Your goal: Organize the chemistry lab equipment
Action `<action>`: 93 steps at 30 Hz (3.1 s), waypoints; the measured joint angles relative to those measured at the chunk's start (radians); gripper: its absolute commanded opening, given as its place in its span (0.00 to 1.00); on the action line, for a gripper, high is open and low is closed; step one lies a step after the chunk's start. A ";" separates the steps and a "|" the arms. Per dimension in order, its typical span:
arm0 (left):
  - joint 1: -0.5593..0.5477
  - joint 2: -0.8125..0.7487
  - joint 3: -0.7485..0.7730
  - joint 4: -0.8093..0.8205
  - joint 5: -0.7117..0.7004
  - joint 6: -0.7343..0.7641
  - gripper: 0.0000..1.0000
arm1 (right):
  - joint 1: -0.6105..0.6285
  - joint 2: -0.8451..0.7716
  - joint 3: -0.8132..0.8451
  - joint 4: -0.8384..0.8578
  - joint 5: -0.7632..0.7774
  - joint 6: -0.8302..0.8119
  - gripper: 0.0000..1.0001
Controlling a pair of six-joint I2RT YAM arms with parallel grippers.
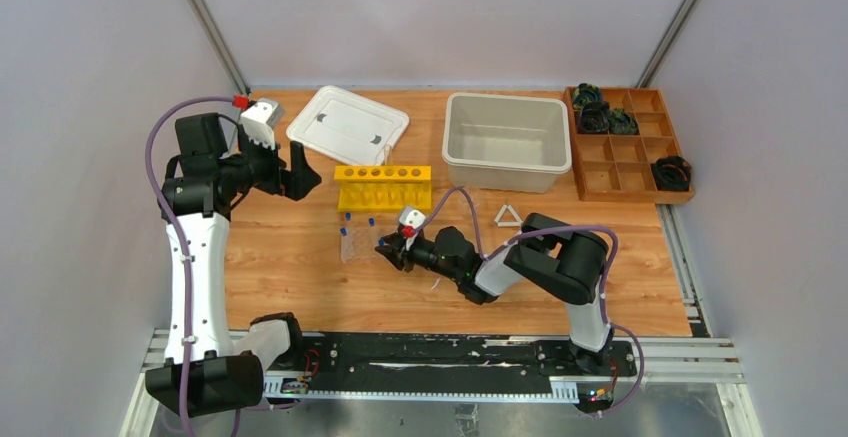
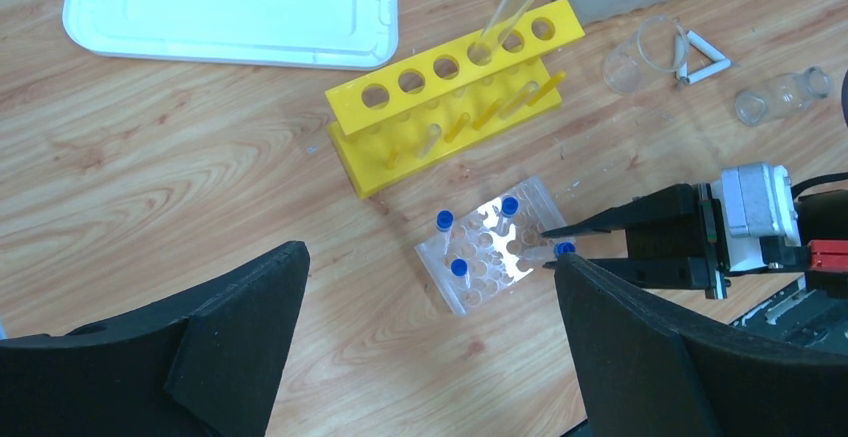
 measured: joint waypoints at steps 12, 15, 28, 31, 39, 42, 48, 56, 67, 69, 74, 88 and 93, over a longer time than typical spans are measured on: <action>0.000 0.000 0.024 0.000 0.000 0.000 1.00 | 0.000 -0.156 -0.026 -0.090 -0.003 -0.069 0.46; 0.000 0.000 0.035 0.000 0.002 0.000 1.00 | 0.000 -0.278 -0.023 -0.196 0.013 -0.083 0.53; 0.000 0.000 0.058 0.000 0.011 -0.008 1.00 | -0.170 -0.482 0.584 -1.352 0.268 0.119 0.38; 0.000 -0.003 0.058 0.000 0.011 -0.008 1.00 | -0.247 -0.517 0.546 -1.514 0.285 0.193 0.55; 0.000 -0.019 0.058 0.000 0.023 -0.008 1.00 | -0.369 -0.524 0.441 -1.700 0.285 0.266 0.49; 0.000 -0.019 0.058 0.000 0.024 -0.008 1.00 | -0.382 -0.472 0.445 -1.704 0.273 0.277 0.45; 0.000 -0.030 0.056 0.000 0.027 -0.008 1.00 | -0.384 -0.336 0.513 -1.716 0.235 0.275 0.43; 0.000 -0.039 0.056 0.000 0.034 -0.008 1.00 | -0.385 -0.254 0.586 -1.723 0.233 0.250 0.44; 0.000 -0.039 0.056 0.000 0.034 -0.008 1.00 | -0.385 -0.129 0.652 -1.726 0.249 0.211 0.12; 0.000 -0.039 0.056 0.000 0.034 -0.008 1.00 | -0.385 -0.117 0.652 -1.727 0.252 0.210 0.00; 0.000 -0.039 0.056 0.000 0.034 -0.007 1.00 | -0.385 -0.127 0.652 -1.729 0.260 0.209 0.00; 0.000 -0.024 0.079 0.000 0.056 -0.008 1.00 | -0.388 -0.478 0.883 -1.935 0.157 0.176 0.00; 0.000 -0.023 0.079 0.000 0.064 -0.009 1.00 | -0.456 -0.426 1.087 -2.004 0.185 0.138 0.00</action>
